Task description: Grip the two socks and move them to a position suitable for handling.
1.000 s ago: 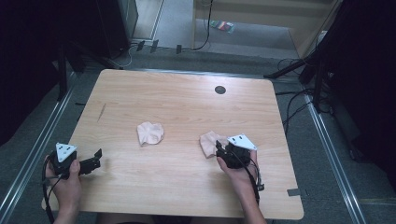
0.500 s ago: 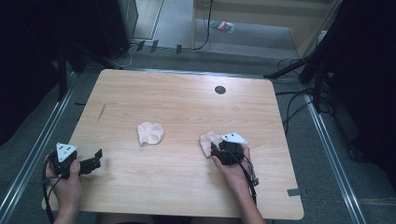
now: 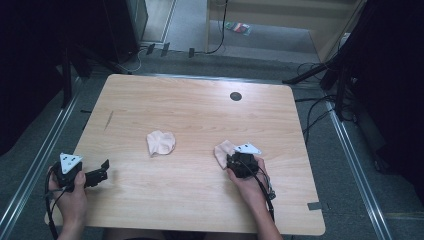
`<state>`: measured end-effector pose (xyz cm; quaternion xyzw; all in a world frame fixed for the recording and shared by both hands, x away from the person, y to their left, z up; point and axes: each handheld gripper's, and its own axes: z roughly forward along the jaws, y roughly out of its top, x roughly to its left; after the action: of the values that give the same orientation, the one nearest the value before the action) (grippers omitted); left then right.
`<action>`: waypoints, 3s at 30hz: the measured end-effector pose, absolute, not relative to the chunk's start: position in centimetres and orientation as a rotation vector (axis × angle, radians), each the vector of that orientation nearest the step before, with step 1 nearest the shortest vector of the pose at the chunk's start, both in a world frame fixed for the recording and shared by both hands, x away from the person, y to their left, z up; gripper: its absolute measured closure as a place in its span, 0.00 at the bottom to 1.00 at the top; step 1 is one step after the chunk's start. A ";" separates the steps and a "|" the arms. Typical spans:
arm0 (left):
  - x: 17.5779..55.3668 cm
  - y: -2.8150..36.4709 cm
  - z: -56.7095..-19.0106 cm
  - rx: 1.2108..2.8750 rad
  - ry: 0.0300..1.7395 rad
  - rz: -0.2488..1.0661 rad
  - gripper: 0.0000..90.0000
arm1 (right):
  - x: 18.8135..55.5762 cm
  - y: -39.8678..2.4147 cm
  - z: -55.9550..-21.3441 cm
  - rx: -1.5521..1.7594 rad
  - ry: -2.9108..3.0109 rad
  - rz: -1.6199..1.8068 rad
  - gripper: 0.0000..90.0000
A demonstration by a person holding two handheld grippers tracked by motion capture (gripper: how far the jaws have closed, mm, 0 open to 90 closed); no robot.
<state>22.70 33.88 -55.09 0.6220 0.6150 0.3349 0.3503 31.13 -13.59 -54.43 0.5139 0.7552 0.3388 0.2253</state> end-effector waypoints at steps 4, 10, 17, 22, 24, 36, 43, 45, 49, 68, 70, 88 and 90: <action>22.7 34.0 -55.1 1.594 1.599 0.847 0.00 | 31.1 -13.6 -54.4 1.423 2.081 0.949 0.91; 22.6 33.8 -54.8 1.590 1.598 0.862 0.00 | 31.2 -14.6 -54.2 1.500 2.075 1.044 0.94; 22.2 31.9 -53.4 1.603 1.516 0.860 0.00 | 29.7 -13.9 -52.3 1.444 2.046 1.115 0.94; 21.6 29.3 -52.6 1.609 1.438 0.801 0.00 | 28.4 -13.2 -50.8 1.443 2.035 1.172 0.94; 21.5 28.0 -52.3 1.622 1.399 0.777 0.00 | 27.9 -12.9 -50.2 1.441 2.030 1.188 0.94; 23.2 20.1 -50.4 1.693 1.207 0.687 0.00 | 23.8 -8.5 -50.3 1.429 2.061 1.178 0.94; 22.6 18.2 -51.3 1.747 1.154 0.628 0.00 | 22.4 -6.3 -52.4 1.424 2.104 1.123 0.94; 22.1 17.3 -52.1 1.778 1.116 0.584 0.00 | 21.9 -6.0 -53.2 1.441 2.107 1.095 0.94; 21.5 16.4 -53.1 1.807 1.081 0.529 0.00 | 21.5 -5.8 -53.7 1.453 2.094 1.063 0.94; 21.3 15.8 -54.4 1.850 1.058 0.442 0.00 | 25.1 -10.1 -52.7 1.452 2.154 1.220 0.62; 21.4 15.7 -54.5 1.853 1.058 0.435 0.00 | 25.5 -9.8 -53.2 1.474 2.195 1.229 0.59; 21.3 15.0 -54.9 1.886 1.047 0.384 0.00 | 24.8 -8.5 -53.2 1.404 2.248 1.257 0.96; 21.3 14.9 -54.8 1.891 1.038 0.369 0.00 | 24.7 -8.5 -52.6 1.410 2.241 1.286 0.96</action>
<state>21.25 14.89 -54.84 0.7677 0.4214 0.1500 0.4589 24.70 -8.46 -52.64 0.4768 0.7576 0.4348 0.0989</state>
